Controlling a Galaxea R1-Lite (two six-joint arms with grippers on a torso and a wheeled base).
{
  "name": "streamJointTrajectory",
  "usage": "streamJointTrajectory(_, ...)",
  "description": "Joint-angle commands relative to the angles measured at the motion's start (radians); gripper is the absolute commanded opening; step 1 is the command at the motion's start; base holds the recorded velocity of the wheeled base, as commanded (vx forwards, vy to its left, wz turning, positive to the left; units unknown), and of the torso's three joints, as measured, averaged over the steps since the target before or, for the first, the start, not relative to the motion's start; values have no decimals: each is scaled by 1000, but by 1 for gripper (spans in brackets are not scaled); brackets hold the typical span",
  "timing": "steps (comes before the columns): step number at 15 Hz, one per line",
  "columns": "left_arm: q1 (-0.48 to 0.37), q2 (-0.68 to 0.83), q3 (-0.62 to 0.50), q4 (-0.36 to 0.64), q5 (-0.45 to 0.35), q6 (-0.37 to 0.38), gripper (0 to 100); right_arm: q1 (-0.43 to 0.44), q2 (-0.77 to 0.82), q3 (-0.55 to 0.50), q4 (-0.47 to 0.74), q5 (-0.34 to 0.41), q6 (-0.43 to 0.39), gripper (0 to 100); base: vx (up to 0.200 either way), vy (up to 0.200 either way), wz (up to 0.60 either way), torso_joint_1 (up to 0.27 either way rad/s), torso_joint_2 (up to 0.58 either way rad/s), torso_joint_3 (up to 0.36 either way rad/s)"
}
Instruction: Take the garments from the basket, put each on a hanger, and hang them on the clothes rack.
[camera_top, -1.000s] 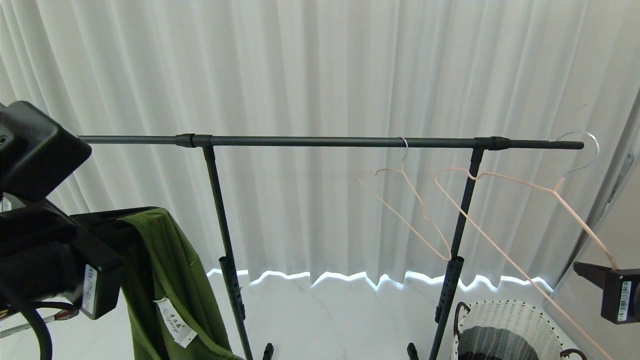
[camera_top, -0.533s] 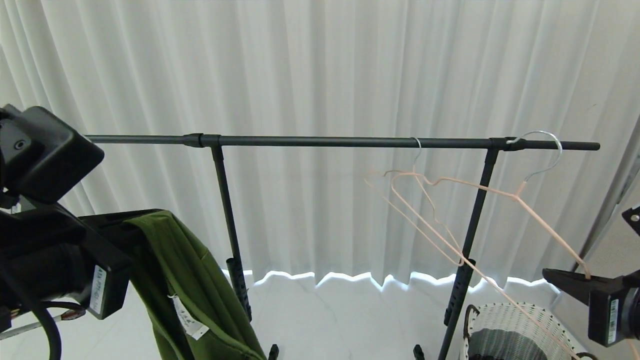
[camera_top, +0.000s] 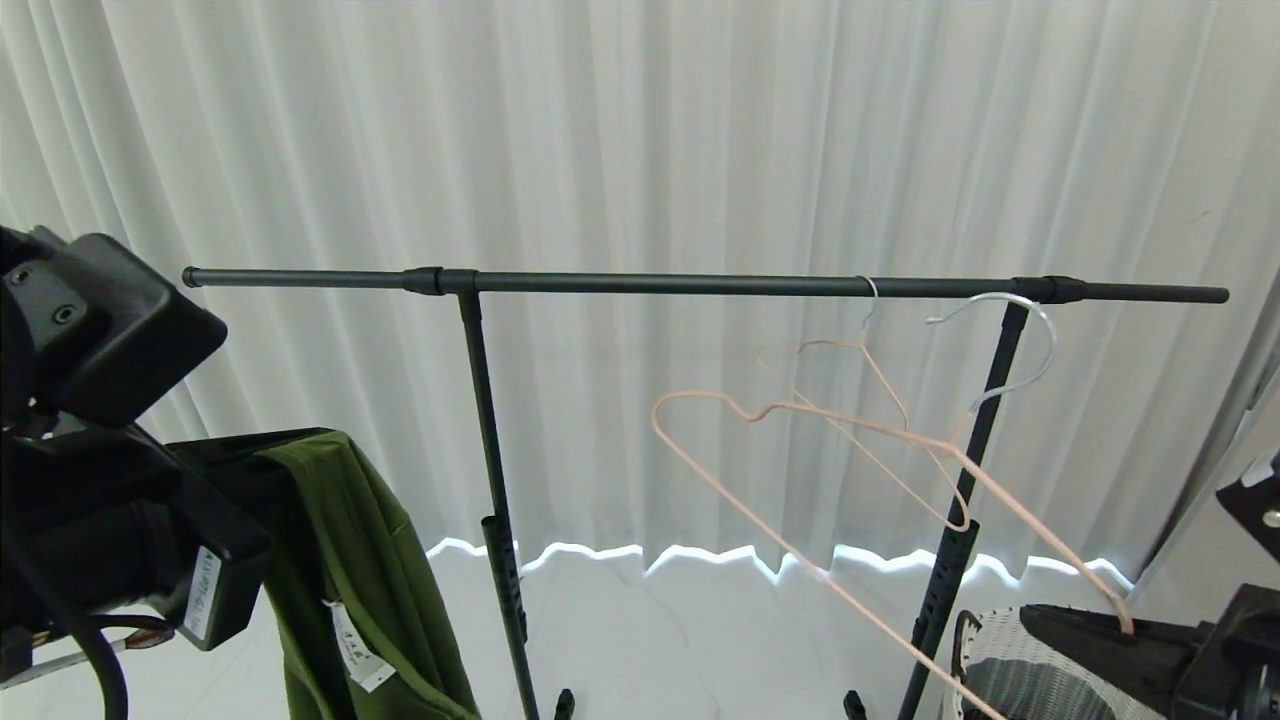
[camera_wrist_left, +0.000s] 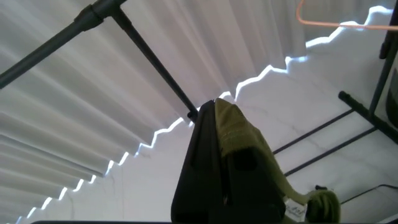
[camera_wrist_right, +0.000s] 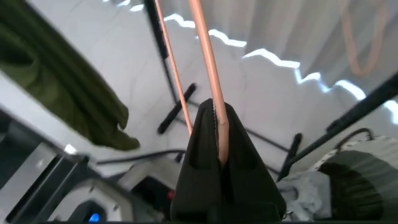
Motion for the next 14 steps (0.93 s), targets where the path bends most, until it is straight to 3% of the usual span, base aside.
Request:
streamJointTrajectory(1,1,41,-5,-4,1,-4,0,127,2,21,-1,-2,27,0,0,0,0,0,0,0)
streamJointTrajectory(4,7,128,-7,-8,6,-36,0,271,16,21,-29,-2,67,0,0,0,0,0,0,0)
streamJointTrajectory(7,7,219,-21,-7,67,-166,0,355,52,15,-72,-2,74,0,0,0,0,0,0,0)
streamJointTrajectory(10,6,280,-40,-7,127,-266,0,377,114,14,-136,-2,74,0,0,0,0,0,0,0)
streamJointTrajectory(14,29,288,-36,-7,130,-277,0,377,154,14,-174,-2,74,0,0,0,0,0,0,0)
